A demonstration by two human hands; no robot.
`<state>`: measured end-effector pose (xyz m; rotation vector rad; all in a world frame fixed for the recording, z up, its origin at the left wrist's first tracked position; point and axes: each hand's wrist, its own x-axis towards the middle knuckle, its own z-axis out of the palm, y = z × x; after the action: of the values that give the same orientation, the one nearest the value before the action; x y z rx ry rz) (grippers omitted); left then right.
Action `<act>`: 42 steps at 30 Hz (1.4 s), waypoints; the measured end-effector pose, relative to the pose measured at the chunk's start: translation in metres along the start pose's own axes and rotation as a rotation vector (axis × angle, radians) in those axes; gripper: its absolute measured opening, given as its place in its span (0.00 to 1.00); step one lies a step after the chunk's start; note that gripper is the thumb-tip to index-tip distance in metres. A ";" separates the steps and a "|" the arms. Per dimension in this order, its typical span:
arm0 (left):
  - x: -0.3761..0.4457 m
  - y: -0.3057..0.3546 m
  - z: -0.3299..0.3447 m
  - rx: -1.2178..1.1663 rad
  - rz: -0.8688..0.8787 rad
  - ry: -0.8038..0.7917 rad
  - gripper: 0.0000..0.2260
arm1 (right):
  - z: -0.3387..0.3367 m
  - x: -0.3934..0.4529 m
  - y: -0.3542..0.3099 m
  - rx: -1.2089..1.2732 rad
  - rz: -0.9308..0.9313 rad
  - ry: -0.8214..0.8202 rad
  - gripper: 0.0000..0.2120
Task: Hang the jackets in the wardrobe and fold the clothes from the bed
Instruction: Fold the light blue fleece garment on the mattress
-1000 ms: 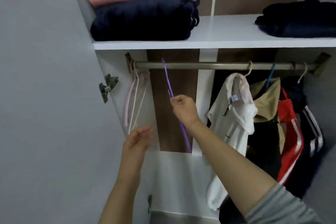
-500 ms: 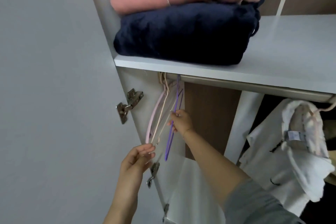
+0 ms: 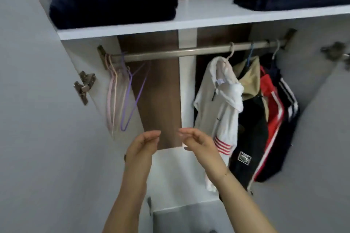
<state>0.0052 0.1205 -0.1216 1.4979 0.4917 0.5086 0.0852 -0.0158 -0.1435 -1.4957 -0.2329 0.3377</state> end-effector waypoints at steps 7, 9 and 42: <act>-0.120 -0.014 0.037 0.153 -0.008 -0.545 0.17 | -0.065 -0.188 -0.006 0.026 -0.029 0.428 0.10; -0.150 -0.008 0.045 0.123 -0.003 -0.638 0.17 | -0.079 -0.239 -0.005 0.034 -0.041 0.562 0.10; -0.970 -0.117 0.171 0.508 -0.170 -2.447 0.10 | -0.172 -1.046 0.164 0.407 0.167 2.169 0.09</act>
<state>-0.6689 -0.5967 -0.2413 1.4180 -1.2537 -1.6798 -0.8405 -0.5457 -0.2603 -0.7831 1.5618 -1.1009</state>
